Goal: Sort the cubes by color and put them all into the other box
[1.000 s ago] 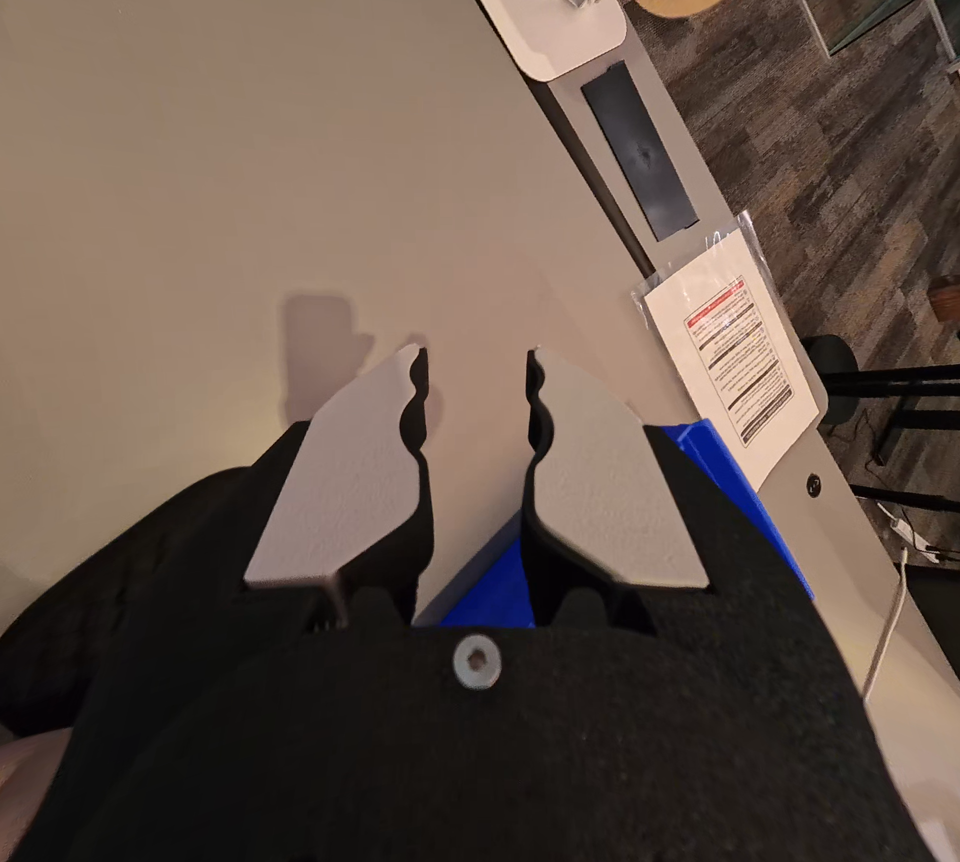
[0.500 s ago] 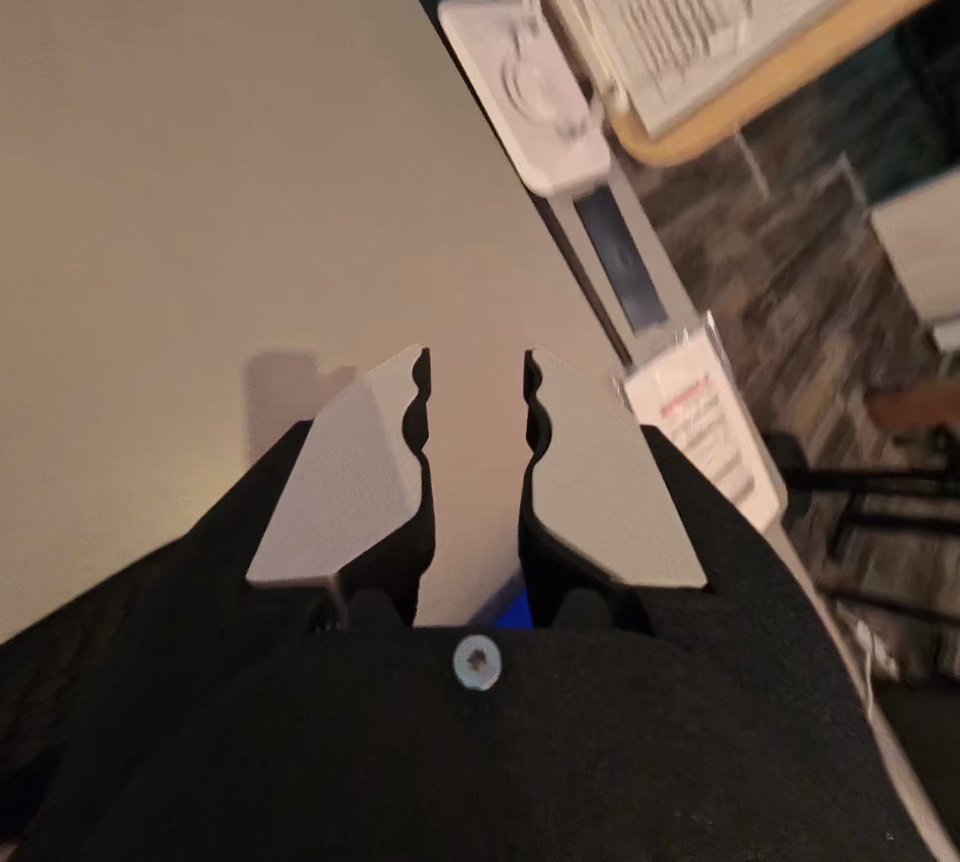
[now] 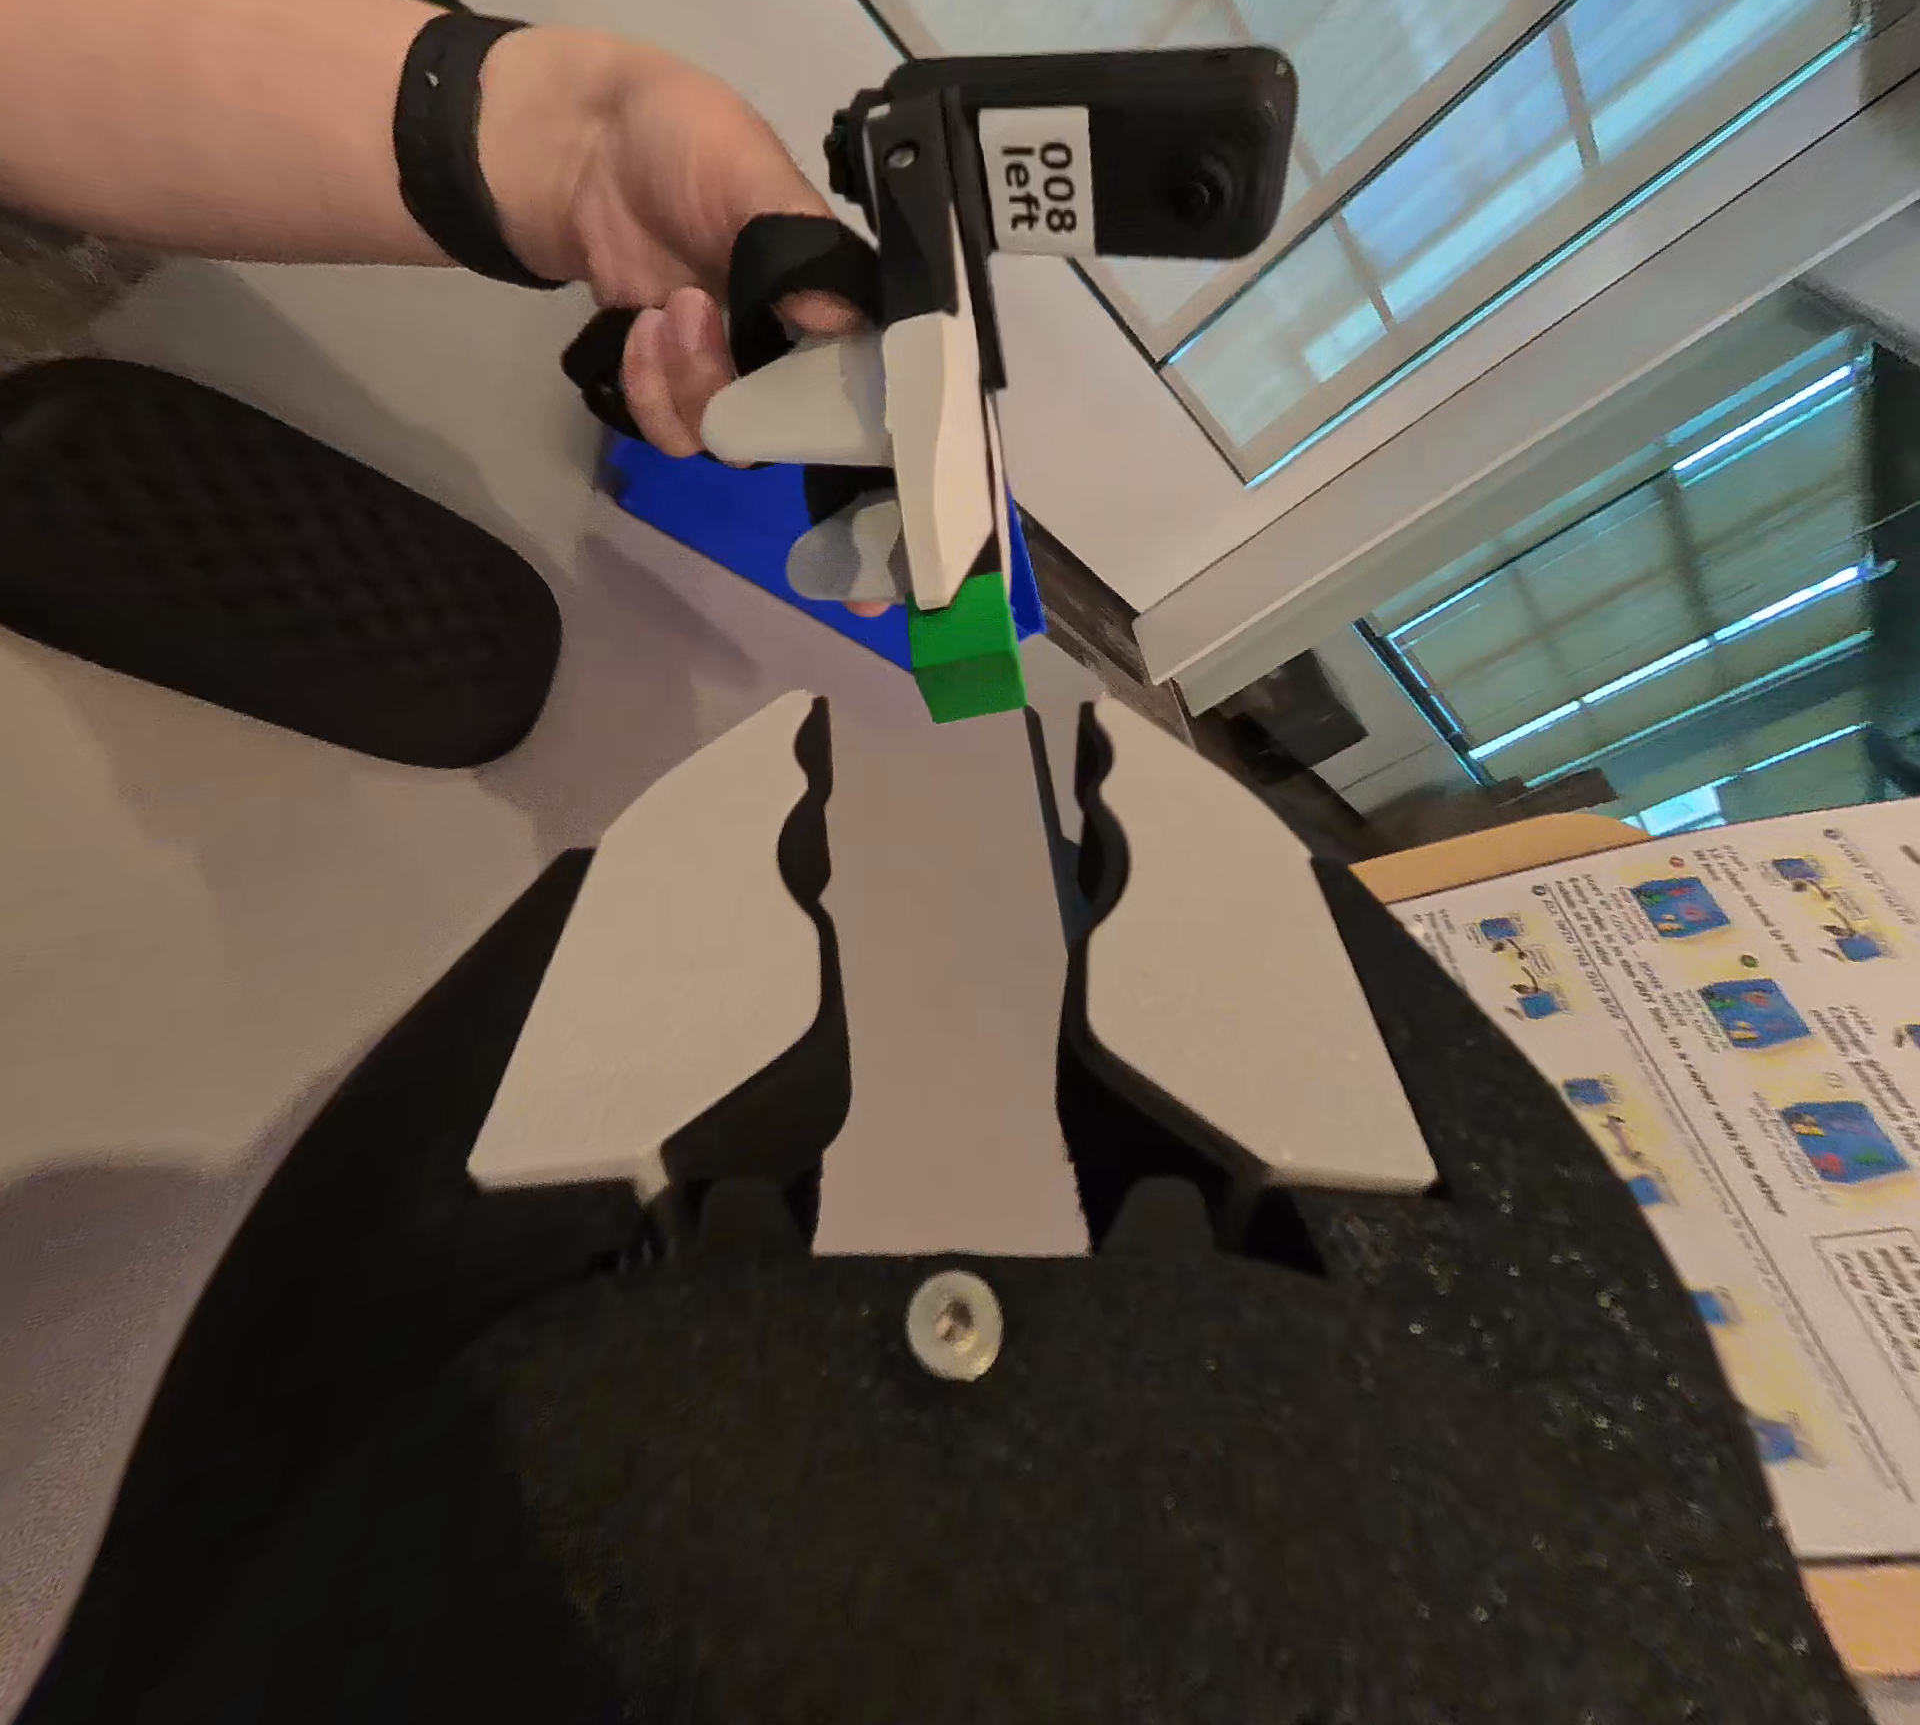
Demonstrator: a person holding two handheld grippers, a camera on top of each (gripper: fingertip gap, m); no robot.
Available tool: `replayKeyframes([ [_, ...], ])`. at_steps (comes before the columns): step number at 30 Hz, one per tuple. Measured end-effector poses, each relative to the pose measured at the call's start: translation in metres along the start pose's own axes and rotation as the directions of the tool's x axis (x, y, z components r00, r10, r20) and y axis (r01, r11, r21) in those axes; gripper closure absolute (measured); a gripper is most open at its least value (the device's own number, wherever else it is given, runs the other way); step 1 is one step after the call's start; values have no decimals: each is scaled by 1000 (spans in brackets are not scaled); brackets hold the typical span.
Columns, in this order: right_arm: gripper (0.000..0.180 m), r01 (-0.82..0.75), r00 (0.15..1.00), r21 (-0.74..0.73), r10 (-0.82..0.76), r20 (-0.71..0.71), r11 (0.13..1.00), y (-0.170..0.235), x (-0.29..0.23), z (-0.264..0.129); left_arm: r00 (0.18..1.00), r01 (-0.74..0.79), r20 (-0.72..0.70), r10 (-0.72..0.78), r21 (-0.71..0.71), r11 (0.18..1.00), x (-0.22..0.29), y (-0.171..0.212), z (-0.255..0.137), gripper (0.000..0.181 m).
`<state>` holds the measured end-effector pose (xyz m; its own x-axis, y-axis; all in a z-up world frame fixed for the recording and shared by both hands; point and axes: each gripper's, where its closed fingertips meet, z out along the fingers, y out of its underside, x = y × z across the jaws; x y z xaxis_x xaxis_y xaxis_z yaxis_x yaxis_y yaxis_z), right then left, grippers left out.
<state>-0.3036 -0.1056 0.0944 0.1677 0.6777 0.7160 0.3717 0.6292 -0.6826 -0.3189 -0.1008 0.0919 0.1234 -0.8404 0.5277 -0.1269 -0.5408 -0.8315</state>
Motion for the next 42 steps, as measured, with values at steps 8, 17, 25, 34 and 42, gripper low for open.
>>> replayKeyframes([
  [8, 142, 73, 996, -62, -76, -38, 995, 10, 0, 4, 991, 57, -120, -58, -15, 998, 9, 1, 23, 161],
  [17, 158, 27, 999, -58, -28, -21, 998, 21, -8, 7, 978, 125, -164, -132, -50, 991, 2, 11, 27, 160],
  [25, 158, -201, 960, -451, 82, -269, 869, 67, 79, -174, 981, 9, 195, 9, -94, 996, -47, 61, -22, 149],
  [34, 158, -571, 423, -677, 539, -728, -465, 289, -45, -478, 893, -79, 429, 134, -144, 986, -53, 86, -65, 157],
  [42, 157, -491, 335, -552, 439, -834, -673, 345, -112, -511, 873, -113, 448, 194, -201, 973, -46, 86, -60, 157],
])
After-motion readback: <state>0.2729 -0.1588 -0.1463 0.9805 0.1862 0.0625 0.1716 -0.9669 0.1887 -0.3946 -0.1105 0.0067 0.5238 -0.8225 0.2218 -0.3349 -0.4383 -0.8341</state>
